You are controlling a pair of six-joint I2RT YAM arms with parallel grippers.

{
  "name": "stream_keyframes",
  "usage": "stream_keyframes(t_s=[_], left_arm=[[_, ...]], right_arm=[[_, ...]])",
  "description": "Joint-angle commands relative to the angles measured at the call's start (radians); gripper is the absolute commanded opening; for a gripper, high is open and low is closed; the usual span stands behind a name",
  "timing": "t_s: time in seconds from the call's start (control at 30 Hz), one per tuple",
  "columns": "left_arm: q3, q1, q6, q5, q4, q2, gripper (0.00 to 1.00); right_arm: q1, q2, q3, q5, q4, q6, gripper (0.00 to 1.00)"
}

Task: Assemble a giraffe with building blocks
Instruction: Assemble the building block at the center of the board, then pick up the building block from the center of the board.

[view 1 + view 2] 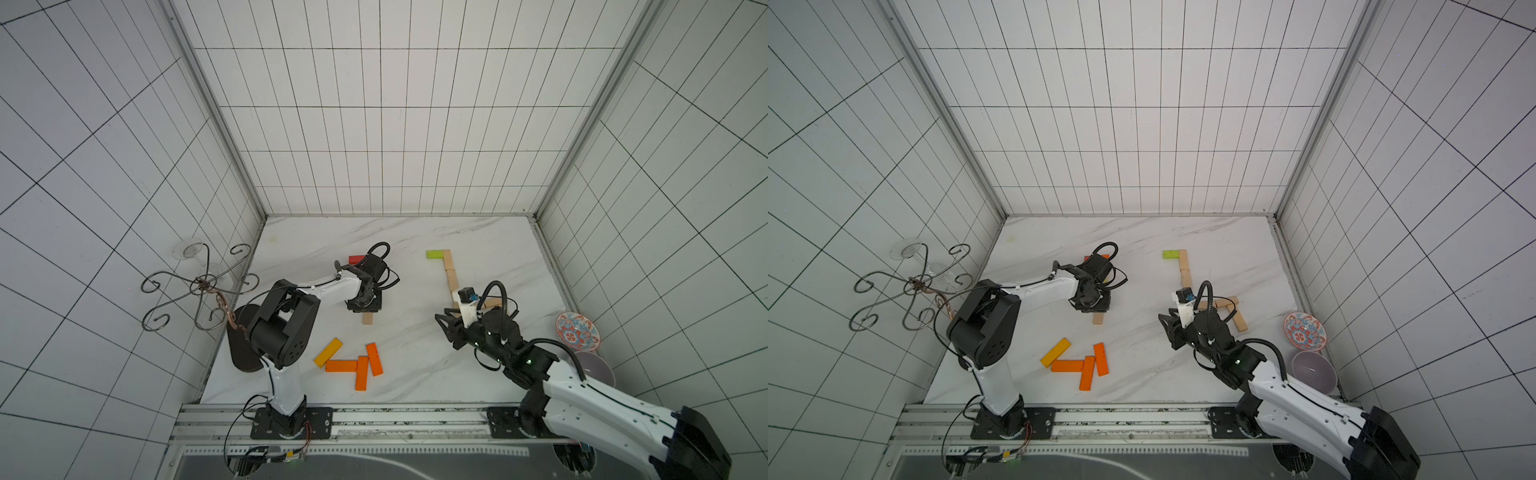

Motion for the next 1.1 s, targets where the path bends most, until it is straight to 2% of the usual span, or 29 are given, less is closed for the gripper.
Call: stream_keyframes(t_s=[0.0, 0.27, 0.5, 0.77, 0.93, 1.07], left_arm=[[0.006, 0.005, -0.004, -0.003, 0.005, 0.003, 0.42], [0.022, 0.004, -0.004, -0.019, -0.042, -0.094, 0.51], [0.069, -0.012, 0.018, -0.030, -0.120, -0.302, 0.60], [0.081, -0.012, 0.067, -0.030, -0.107, -0.573, 0.61], [-0.016, -0.008, 0.075, -0.027, 0.011, -0.760, 0.62], [-0.057, -0.002, 0.082, -0.008, 0.031, -0.857, 0.63]], right_arm=[[0.006, 0.003, -0.045, 0.010, 0.008, 0.006, 0.39], [0.006, 0.003, -0.036, 0.013, -0.002, -0.003, 0.39], [0.000, -0.022, 0.037, 0.044, -0.099, -0.070, 0.39], [-0.041, -0.076, 0.233, 0.079, -0.318, -0.153, 0.39], [-0.044, -0.050, 0.393, 0.064, -0.434, -0.177, 0.40], [-0.044, -0.015, 0.489, 0.048, -0.494, -0.177, 0.40]])
